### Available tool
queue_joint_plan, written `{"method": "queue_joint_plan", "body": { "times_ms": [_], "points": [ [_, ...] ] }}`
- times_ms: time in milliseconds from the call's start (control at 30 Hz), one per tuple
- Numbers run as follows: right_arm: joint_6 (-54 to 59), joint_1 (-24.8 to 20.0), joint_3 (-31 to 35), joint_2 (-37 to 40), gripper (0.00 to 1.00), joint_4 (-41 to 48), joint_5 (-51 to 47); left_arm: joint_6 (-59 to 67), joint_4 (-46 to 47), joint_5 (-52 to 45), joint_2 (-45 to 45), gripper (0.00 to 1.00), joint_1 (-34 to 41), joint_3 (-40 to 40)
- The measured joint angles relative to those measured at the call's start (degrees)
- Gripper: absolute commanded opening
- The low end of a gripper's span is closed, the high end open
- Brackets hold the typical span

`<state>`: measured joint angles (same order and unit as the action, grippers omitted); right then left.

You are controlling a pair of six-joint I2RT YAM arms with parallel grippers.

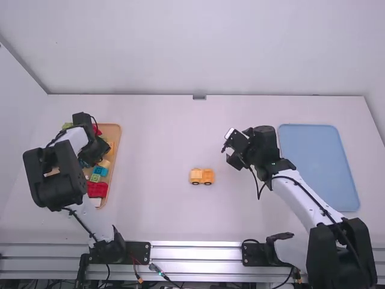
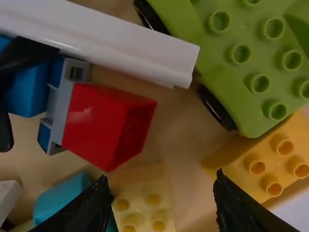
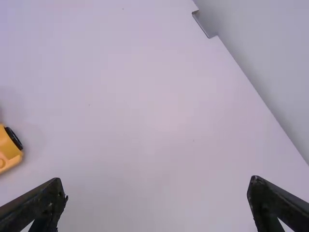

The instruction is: Assemble lego blocks to make yellow taxi

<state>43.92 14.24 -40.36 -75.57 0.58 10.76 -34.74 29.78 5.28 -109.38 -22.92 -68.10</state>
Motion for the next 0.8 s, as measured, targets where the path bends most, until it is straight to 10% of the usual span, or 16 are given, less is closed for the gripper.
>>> {"method": "queue_joint_plan", "body": {
  "times_ms": [800],
  "points": [
    [0.0,-0.1,0.0,0.0,0.99,0.0,0.0,-1.5,2.1,-0.7,0.0,0.58,0.0,1.1]
  ]
}}
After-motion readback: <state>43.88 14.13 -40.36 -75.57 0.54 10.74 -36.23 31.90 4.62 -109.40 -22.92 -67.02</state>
